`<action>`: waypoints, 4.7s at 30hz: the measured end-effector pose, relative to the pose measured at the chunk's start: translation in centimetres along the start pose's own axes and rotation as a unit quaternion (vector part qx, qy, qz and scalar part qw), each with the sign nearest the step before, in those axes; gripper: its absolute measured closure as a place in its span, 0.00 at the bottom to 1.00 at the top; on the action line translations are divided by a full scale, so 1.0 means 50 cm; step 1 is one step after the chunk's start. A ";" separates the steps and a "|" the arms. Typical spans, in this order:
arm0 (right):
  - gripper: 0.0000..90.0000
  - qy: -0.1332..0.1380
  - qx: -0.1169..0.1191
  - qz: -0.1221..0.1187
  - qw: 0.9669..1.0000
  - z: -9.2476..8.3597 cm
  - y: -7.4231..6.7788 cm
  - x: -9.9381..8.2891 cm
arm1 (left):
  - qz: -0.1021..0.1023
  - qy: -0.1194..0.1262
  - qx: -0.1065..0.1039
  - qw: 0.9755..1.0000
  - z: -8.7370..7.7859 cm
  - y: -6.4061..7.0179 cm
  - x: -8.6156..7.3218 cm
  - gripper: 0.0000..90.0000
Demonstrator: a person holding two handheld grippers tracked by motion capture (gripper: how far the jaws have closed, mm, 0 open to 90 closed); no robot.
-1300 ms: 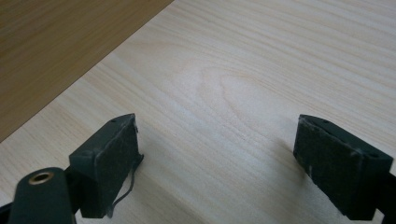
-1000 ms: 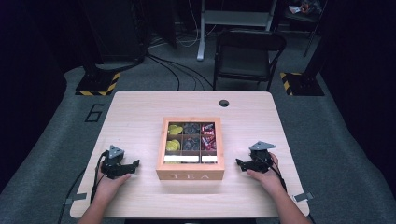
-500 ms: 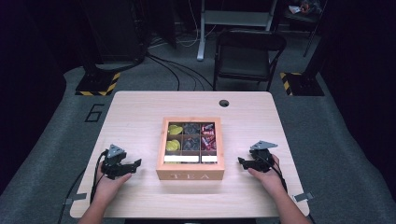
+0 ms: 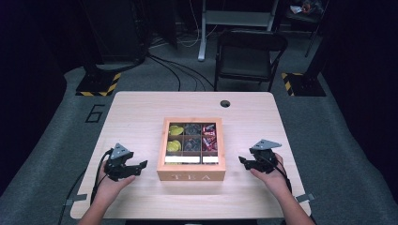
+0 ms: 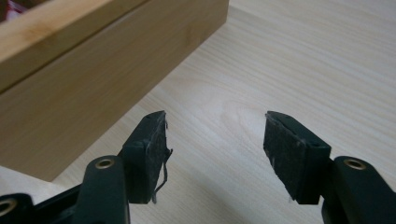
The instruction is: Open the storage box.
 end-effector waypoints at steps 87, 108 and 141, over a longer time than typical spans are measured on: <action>0.51 0.046 0.155 -0.050 0.986 -0.024 -0.148 0.011 | 0.011 0.004 -0.072 0.997 -0.013 0.086 -0.031 0.39; 0.53 0.082 0.135 -0.076 0.985 -0.039 -0.157 0.042 | 0.020 0.019 -0.085 0.996 -0.018 0.099 -0.010 0.38; 0.41 0.128 0.114 -0.091 0.981 -0.075 -0.132 0.131 | 0.047 0.053 -0.112 0.991 -0.047 0.126 0.111 0.36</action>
Point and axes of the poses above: each handheld gripper's, and its own axes: z roughly forward along the jaws, x roughly out of its top, y roughly to its right, the point moved 6 cm from there along z, roughly forward along the jaws, and after that the axes turned 6 degrees about -z, right-handed, at the moved point
